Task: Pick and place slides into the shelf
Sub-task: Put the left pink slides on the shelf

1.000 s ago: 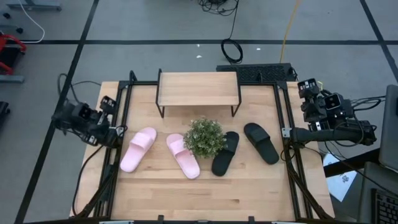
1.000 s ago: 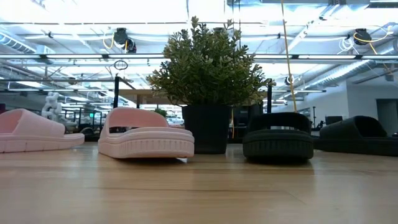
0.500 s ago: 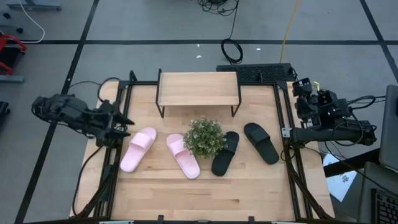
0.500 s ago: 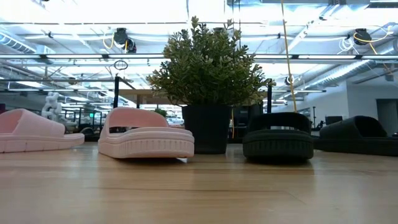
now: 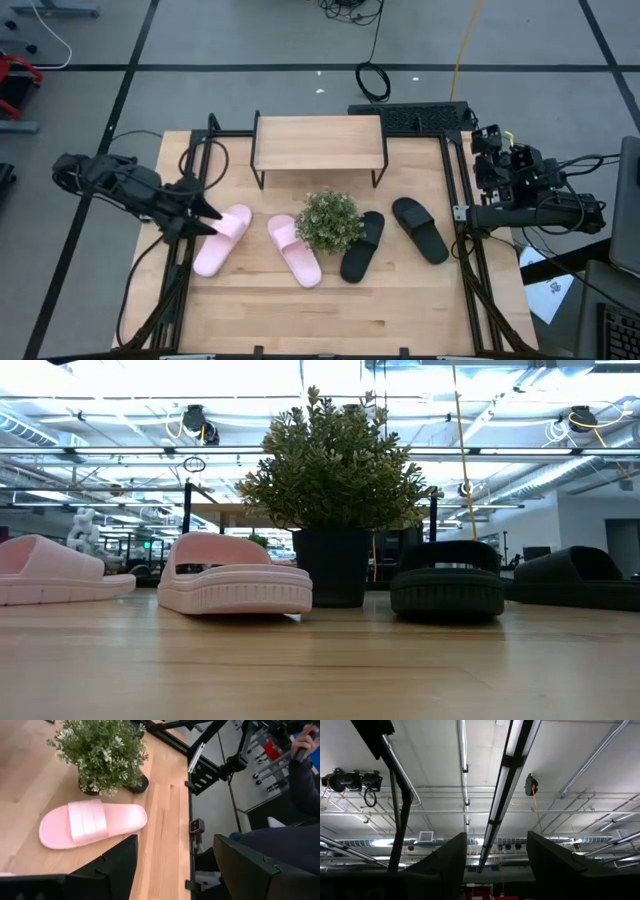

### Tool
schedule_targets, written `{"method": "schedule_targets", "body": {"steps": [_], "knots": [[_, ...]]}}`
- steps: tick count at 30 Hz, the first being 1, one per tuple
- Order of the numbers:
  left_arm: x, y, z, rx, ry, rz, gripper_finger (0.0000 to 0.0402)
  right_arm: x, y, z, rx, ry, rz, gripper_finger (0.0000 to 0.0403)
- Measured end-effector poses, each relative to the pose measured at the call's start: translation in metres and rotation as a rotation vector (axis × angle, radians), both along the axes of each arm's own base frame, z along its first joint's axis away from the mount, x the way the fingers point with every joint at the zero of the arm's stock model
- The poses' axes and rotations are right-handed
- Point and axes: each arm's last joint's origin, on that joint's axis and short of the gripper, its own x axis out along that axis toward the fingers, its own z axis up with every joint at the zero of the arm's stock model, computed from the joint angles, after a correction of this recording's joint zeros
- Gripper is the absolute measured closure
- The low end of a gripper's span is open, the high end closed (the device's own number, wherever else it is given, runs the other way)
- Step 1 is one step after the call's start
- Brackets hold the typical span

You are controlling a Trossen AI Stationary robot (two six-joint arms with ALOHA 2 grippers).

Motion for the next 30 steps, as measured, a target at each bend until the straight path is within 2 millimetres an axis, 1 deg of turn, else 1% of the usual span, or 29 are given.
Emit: {"method": "schedule_targets", "body": {"steps": [5,8,10,14,16,17,24,27,30], "knots": [[0.006,-0.002,-0.002,0.0,0.029,0.006,0.0147,0.001,0.0,0.0,0.004,0.002,0.005,0.0206],[0.008,-0.003,-0.01,0.017,0.119,0.01,0.0147,0.002,0.0,-0.001,0.005,0.009,0.005,0.0206],[0.005,-0.002,-0.02,0.032,0.257,0.024,0.0147,0.004,0.0,-0.001,0.008,0.014,0.003,0.0206],[-0.003,0.0,-0.041,0.124,0.616,0.067,0.0147,0.006,-0.001,-0.001,0.008,0.021,0.004,0.0206],[-0.003,-0.002,-0.048,0.193,0.743,0.06,0.0147,0.006,-0.001,-0.001,0.009,0.023,0.004,0.0206],[-0.001,-0.004,-0.05,0.237,0.78,0.051,0.0147,0.007,-0.001,-0.002,0.009,0.025,0.004,0.0206],[0.024,-0.024,-0.063,0.541,0.806,-0.072,0.0147,0.01,-0.001,-0.002,0.008,0.038,0.001,0.0206],[0.028,-0.034,-0.073,0.617,0.822,-0.122,0.0147,0.01,-0.001,-0.003,0.008,0.04,0.0,0.0206],[0.026,-0.043,-0.088,0.645,0.827,-0.157,0.0147,0.01,-0.001,-0.003,-0.005,0.04,-0.014,0.0206]]}}
